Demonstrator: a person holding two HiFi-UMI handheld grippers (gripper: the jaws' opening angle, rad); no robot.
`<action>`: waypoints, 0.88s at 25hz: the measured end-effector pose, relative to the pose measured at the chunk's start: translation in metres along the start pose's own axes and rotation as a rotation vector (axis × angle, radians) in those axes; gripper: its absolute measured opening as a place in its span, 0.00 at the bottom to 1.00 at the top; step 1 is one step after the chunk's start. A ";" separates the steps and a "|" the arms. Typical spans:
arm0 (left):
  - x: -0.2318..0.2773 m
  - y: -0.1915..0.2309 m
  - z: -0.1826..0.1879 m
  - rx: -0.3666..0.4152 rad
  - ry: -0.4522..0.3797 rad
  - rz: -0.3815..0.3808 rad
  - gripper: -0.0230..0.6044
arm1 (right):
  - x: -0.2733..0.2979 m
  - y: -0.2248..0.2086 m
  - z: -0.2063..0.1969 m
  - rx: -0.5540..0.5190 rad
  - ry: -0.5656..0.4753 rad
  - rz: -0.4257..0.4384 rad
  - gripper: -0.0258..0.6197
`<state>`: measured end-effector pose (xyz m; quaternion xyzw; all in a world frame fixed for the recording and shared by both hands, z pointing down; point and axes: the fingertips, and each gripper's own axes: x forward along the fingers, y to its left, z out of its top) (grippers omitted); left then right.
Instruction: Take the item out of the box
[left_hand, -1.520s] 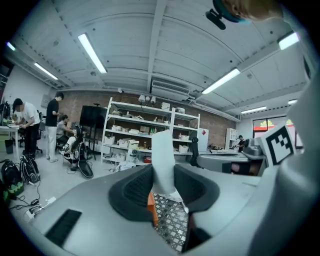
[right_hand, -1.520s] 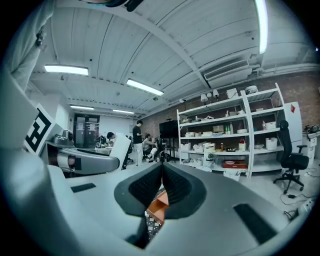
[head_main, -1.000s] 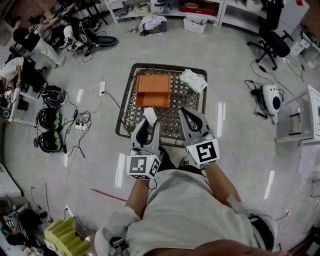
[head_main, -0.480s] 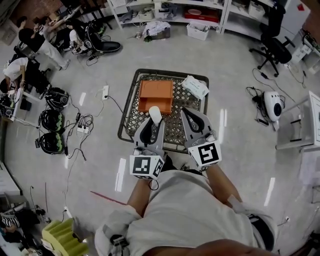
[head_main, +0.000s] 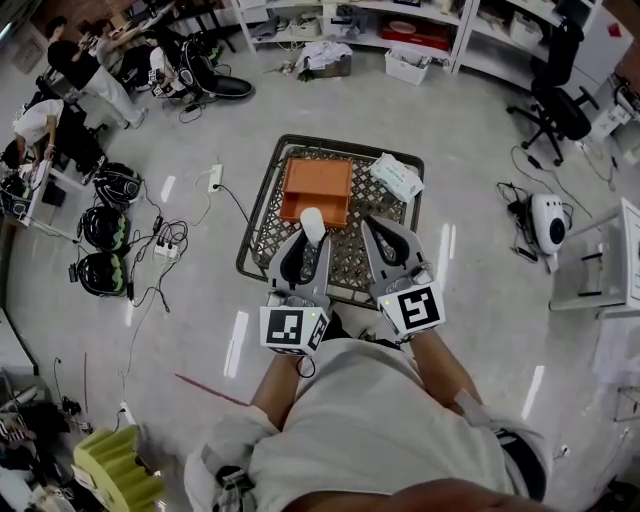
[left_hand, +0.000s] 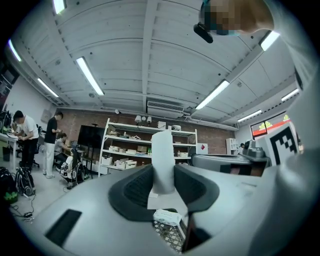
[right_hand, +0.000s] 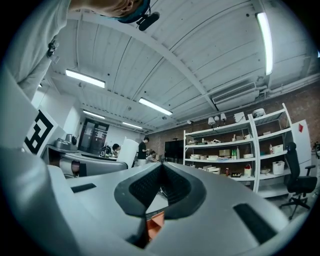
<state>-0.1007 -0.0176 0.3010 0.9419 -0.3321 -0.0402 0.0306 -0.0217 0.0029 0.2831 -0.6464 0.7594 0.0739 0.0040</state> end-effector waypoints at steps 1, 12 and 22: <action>0.000 0.000 0.000 0.000 0.000 0.001 0.25 | 0.000 -0.001 0.000 -0.004 -0.001 -0.001 0.05; 0.007 -0.010 -0.001 -0.001 0.000 -0.030 0.25 | -0.006 0.000 -0.002 0.011 0.006 0.000 0.04; 0.001 -0.012 -0.007 0.000 0.009 -0.031 0.25 | -0.010 0.006 -0.007 0.025 0.016 0.006 0.04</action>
